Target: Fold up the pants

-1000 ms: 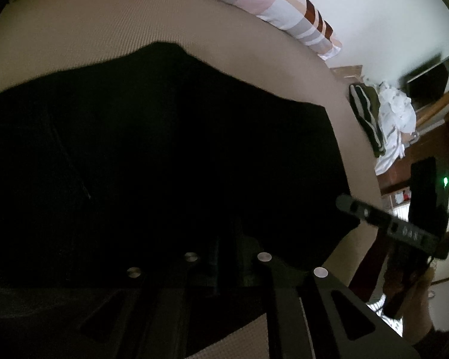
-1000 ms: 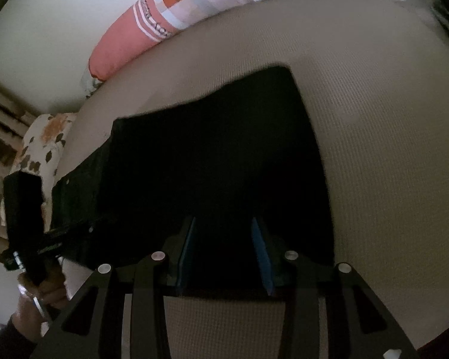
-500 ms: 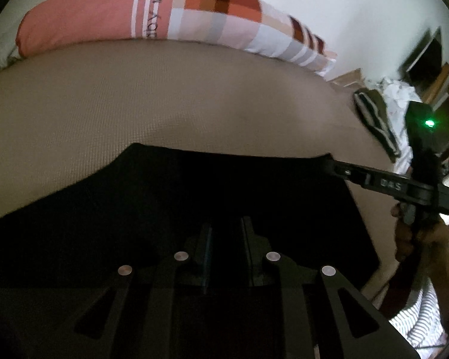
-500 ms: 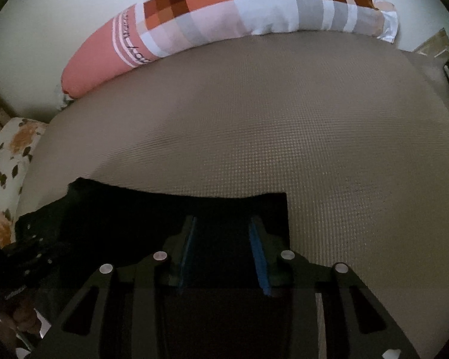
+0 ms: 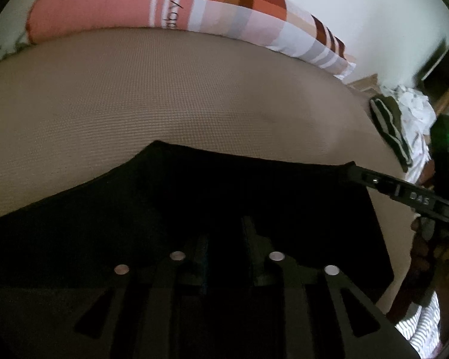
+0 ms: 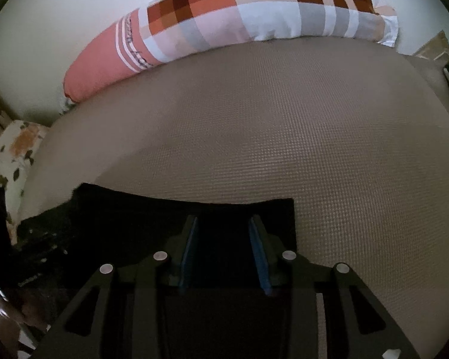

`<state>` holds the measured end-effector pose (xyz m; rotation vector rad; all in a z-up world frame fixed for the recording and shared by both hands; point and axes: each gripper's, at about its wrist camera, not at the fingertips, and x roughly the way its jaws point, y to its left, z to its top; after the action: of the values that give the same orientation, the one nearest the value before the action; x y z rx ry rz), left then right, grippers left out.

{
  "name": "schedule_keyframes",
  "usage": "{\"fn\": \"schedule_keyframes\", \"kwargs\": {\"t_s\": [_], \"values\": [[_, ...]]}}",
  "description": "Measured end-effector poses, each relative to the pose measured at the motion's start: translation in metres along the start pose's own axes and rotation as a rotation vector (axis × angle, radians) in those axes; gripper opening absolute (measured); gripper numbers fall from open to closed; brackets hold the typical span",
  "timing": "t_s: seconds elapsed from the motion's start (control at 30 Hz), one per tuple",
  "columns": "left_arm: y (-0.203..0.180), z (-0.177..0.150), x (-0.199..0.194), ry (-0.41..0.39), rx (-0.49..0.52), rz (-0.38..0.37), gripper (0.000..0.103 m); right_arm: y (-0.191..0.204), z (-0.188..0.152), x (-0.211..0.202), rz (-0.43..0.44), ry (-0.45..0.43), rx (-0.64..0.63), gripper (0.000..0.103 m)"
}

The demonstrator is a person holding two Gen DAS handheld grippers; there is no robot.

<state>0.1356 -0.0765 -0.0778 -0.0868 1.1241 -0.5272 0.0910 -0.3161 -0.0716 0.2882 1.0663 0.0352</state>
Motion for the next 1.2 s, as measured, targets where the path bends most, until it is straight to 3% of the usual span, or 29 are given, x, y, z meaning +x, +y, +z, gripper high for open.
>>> {"fn": "schedule_keyframes", "kwargs": {"t_s": [0.03,0.1,0.33,0.53,0.73,0.97,1.2], "values": [[0.001,-0.002,-0.004,-0.008,-0.006,0.016,0.039,0.003,-0.003,-0.004,0.005,-0.009,-0.002,0.034],[0.001,-0.008,-0.015,-0.035,-0.003,0.070,0.045,0.009,-0.007,-0.011,0.009,-0.018,-0.015,0.035],[0.007,-0.032,-0.051,-0.096,0.026,0.207,0.052,0.041,-0.045,-0.016,0.076,0.037,-0.046,0.035],[0.025,-0.052,-0.086,-0.139,0.007,0.251,0.057,0.075,-0.070,-0.010,0.129,0.105,-0.085,0.035],[0.074,-0.079,-0.136,-0.183,-0.077,0.284,0.060,0.101,-0.084,-0.004,0.167,0.141,-0.115,0.035],[0.144,-0.100,-0.186,-0.209,-0.197,0.376,0.061,0.127,-0.094,0.007,0.199,0.169,-0.124,0.035],[0.193,-0.111,-0.194,-0.149,-0.280,0.305,0.062,0.164,-0.099,0.016,0.236,0.201,-0.184,0.035]]}}
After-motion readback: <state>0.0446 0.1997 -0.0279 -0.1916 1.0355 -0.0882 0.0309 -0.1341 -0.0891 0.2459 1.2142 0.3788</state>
